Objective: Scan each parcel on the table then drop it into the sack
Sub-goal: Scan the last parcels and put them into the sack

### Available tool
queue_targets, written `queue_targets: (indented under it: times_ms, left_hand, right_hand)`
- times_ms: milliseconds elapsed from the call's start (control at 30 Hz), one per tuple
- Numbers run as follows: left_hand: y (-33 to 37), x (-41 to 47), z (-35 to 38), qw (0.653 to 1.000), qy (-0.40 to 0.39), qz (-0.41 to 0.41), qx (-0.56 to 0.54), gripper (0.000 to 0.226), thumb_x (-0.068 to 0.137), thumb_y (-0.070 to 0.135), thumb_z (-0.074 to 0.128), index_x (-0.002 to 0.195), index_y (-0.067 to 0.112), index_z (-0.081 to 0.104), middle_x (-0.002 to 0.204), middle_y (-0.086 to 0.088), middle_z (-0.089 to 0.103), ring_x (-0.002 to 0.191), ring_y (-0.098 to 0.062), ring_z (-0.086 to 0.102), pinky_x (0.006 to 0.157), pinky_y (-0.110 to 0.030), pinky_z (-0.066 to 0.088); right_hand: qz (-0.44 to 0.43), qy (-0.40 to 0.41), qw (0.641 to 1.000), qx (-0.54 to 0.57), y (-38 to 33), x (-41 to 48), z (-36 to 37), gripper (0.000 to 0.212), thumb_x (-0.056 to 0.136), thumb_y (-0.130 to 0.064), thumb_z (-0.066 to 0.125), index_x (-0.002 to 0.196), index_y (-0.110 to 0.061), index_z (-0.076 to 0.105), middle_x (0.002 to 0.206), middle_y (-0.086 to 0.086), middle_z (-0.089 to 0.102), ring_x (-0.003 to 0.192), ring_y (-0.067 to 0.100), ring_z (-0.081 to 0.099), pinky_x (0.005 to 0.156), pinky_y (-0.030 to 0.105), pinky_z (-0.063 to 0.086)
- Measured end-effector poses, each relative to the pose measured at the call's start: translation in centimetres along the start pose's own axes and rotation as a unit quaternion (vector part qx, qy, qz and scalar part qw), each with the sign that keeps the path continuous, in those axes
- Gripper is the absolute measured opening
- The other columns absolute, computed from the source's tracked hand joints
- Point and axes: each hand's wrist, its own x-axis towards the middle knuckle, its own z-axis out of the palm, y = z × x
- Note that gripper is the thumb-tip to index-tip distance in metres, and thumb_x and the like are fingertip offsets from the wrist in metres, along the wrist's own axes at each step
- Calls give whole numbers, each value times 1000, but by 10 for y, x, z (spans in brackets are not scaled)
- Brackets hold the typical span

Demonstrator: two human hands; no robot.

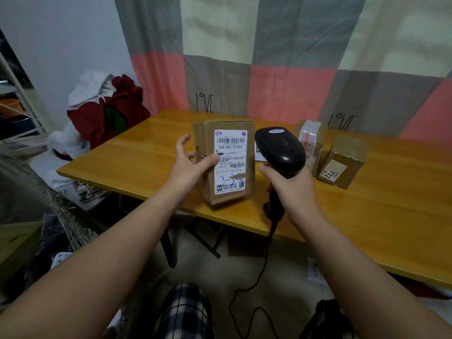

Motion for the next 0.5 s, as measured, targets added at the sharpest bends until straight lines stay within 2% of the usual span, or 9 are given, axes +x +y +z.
queue_targets:
  times_ms: [67, 133, 300, 433, 500]
  left_hand:
    - [-3, 0, -4, 1000, -5, 24, 13, 88, 82, 13, 74, 147, 30, 16, 106, 0, 55, 80, 1, 66, 66, -11, 50]
    - [-6, -1, -7, 999, -3, 36, 15, 88, 83, 8, 72, 148, 29, 16, 104, -1, 54, 73, 5, 66, 63, -11, 52]
    - [-11, 2, -10, 999, 7, 35, 8, 89, 83, 12, 73, 150, 32, 16, 105, -2, 56, 81, 2, 65, 65, -14, 53]
    - [-12, 3, -8, 999, 0, 38, 13, 90, 83, 9, 72, 150, 30, 15, 107, -5, 56, 77, -1, 68, 64, -15, 54]
    - [-12, 4, -8, 999, -9, 41, 21, 91, 84, 7, 71, 150, 30, 14, 108, -5, 56, 76, 2, 68, 66, -16, 55]
  right_hand:
    - [-1, -36, 999, -3, -2, -6, 1, 15, 79, -25, 76, 90, -31, 67, 69, -15, 67, 80, 15, 65, 81, 47, 57]
    - [-14, -45, 998, -28, -2, -12, 3, 12, 80, -25, 76, 78, -30, 65, 57, -13, 62, 69, 16, 63, 74, 50, 57]
    - [-17, -50, 997, -63, 0, -20, 6, 12, 77, -29, 77, 75, -28, 65, 56, -6, 62, 61, 17, 63, 66, 48, 57]
    - [-28, -63, 996, -63, 2, -26, 9, 15, 78, -24, 78, 77, -32, 65, 53, -15, 62, 57, 8, 61, 63, 40, 57]
    - [-28, -62, 996, -61, 1, -28, 8, 14, 79, -24, 76, 79, -31, 64, 53, -10, 62, 55, 12, 61, 61, 41, 58]
